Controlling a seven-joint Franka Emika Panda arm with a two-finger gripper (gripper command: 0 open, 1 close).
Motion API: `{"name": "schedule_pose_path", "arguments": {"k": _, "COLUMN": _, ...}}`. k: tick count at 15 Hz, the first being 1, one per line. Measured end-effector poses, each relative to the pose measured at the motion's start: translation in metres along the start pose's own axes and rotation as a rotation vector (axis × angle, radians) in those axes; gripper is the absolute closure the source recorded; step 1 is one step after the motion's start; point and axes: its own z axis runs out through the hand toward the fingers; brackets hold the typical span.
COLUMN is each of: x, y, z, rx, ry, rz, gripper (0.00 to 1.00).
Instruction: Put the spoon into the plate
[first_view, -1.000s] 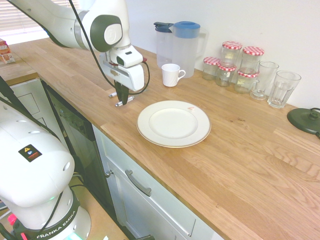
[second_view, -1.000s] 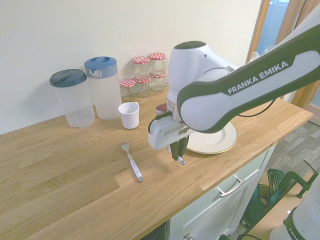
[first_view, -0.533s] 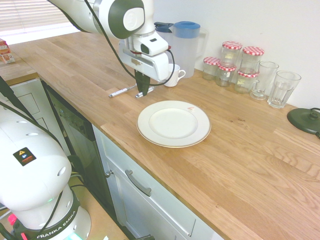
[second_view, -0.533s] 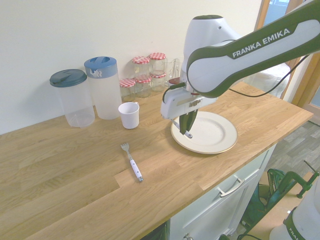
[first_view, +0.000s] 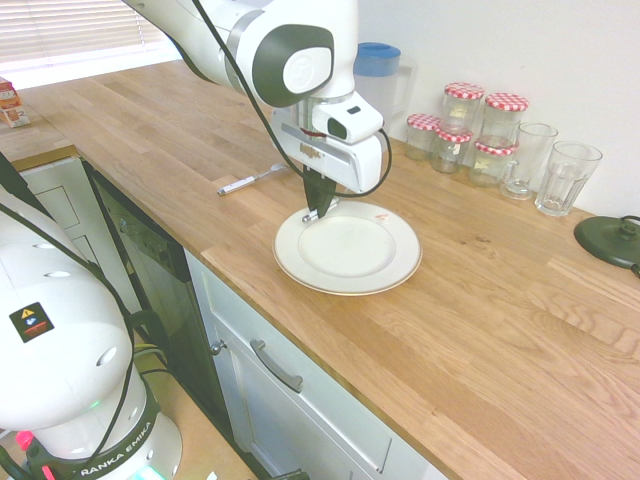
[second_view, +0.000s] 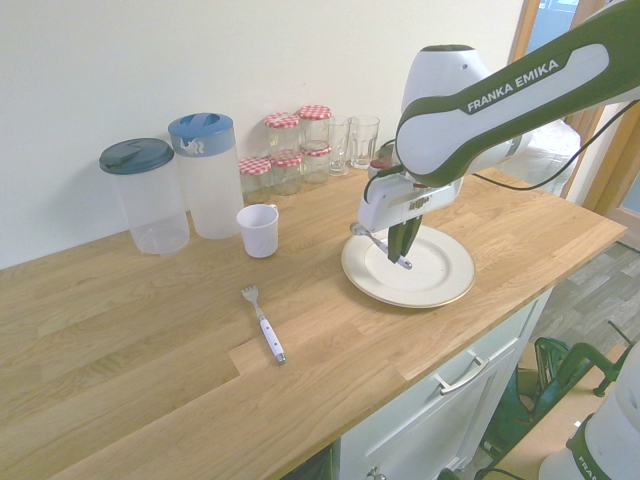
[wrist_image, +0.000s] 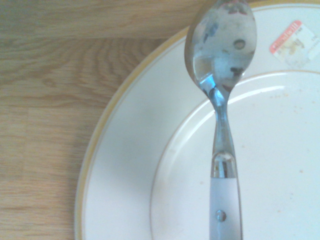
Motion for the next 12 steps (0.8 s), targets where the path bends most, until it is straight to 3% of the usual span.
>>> {"name": "schedule_pose_path", "arguments": {"k": 5, "x": 0.025, "y": 0.015, "z": 0.018, "rx": 0.006, "ry": -0.002, "rz": 0.01, "gripper": 1.0}}
{"name": "schedule_pose_path", "arguments": {"k": 6, "x": 0.03, "y": 0.018, "z": 0.024, "rx": 0.005, "ry": -0.004, "rz": 0.017, "gripper": 0.0}}
{"name": "schedule_pose_path", "arguments": {"k": 12, "x": 0.043, "y": 0.02, "z": 0.037, "rx": -0.001, "ry": -0.013, "rz": 0.03, "gripper": 0.0}}
